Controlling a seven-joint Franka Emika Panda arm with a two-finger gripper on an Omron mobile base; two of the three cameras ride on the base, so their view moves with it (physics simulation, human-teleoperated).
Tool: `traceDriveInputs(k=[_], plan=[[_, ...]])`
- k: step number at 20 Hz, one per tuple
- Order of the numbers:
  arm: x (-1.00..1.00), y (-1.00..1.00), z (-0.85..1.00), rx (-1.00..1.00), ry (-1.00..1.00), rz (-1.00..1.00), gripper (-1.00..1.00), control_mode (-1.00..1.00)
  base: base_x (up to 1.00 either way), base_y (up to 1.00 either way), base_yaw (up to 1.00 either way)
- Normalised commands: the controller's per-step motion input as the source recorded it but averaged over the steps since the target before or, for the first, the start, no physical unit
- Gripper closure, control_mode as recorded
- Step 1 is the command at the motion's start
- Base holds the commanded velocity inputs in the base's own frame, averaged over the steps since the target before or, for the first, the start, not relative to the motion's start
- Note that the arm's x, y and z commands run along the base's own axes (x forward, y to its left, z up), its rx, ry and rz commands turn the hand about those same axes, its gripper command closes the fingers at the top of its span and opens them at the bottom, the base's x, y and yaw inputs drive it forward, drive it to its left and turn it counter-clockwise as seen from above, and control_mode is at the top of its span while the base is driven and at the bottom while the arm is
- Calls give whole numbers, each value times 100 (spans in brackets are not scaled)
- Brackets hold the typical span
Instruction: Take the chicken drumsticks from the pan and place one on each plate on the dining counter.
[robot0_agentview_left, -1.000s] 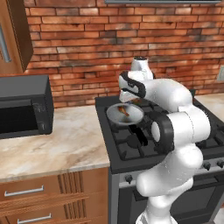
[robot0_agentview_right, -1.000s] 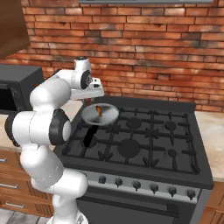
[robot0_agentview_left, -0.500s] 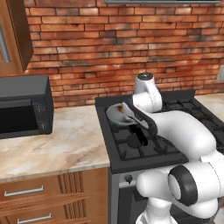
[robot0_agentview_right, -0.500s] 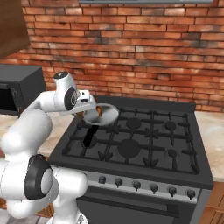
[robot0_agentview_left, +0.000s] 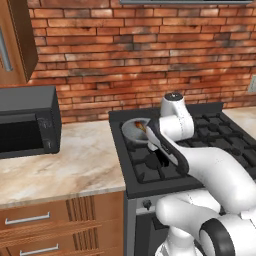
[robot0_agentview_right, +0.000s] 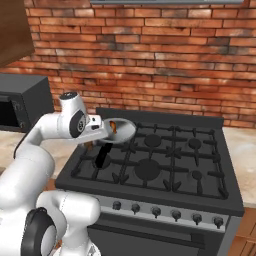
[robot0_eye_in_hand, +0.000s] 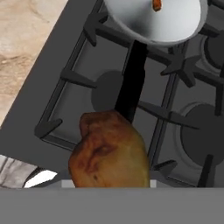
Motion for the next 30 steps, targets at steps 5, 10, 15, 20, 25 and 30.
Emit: traceDriveInputs(k=[5,10,15,20,25,30], plan=[[-6,0,-14,0,6,0,100,100,-9,0,1],[0,0,0,0,0,0,100,100,-84,-1,22],[0,0,0,0,0,0,100,100,-70,8,44],[0,0,0,0,0,0,100,100,-27,34,71],[0,0,0,0,0,0,100,100,-9,85,72],[0,0,0,0,0,0,100,100,2,100,49]])
